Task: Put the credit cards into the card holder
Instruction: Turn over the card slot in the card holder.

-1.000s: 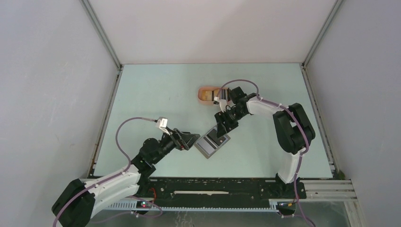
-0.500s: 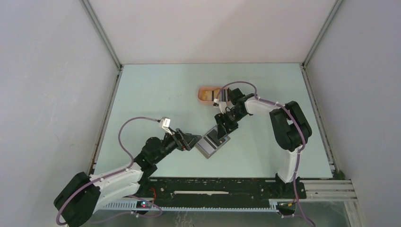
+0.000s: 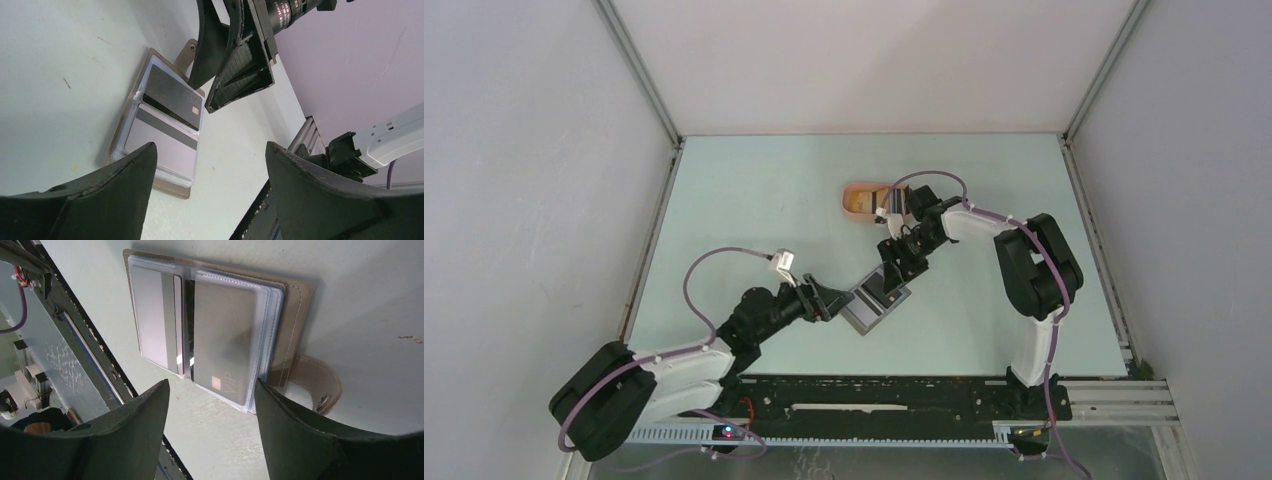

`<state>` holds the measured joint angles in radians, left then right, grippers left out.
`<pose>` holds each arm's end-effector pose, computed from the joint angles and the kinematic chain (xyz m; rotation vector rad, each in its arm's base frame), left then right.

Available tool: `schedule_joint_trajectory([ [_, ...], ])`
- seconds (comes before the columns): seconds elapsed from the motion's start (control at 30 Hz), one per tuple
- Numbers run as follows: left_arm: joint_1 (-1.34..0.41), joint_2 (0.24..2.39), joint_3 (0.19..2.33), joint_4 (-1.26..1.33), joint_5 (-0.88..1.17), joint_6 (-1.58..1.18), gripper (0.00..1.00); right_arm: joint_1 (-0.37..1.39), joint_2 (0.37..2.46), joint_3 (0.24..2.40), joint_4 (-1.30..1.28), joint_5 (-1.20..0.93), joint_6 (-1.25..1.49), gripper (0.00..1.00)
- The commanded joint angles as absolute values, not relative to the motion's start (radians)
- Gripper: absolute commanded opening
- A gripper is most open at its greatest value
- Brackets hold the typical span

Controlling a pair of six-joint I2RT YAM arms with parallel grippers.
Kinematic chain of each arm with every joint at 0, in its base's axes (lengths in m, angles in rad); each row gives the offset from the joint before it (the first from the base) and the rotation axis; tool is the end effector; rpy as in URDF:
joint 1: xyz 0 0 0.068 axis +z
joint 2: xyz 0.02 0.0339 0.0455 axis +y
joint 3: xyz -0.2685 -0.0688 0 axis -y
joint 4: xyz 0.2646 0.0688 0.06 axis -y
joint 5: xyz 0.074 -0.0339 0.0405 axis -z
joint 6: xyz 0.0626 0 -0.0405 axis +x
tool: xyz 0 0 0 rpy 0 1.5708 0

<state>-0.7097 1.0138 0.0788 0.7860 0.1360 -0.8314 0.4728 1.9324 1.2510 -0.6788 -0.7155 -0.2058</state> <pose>0.1598 -0.1485 0.1440 -0.0043 1.8885 -1.2229 0.3229 0.2113 0.1260 -1.0491 2.6358 1.0901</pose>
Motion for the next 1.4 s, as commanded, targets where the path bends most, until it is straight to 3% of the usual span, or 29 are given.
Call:
schedule_joint_trajectory([
  [0.0,-0.715,1.047,0.107,0.873,0.15,-0.847,0.84,0.468,1.948,1.287,-0.7,-0.727,-0.207,0.72],
  [0.8,-0.715,1.156,0.117,0.944,0.171,-0.863,0.79,0.418,1.954,1.292,-0.72,-0.945,-0.185,0.56],
  [1.37,-0.714,1.164,0.117,0.948,0.178,-0.866,0.76,0.403,1.983,1.293,-0.722,-1.012,-0.176,0.37],
])
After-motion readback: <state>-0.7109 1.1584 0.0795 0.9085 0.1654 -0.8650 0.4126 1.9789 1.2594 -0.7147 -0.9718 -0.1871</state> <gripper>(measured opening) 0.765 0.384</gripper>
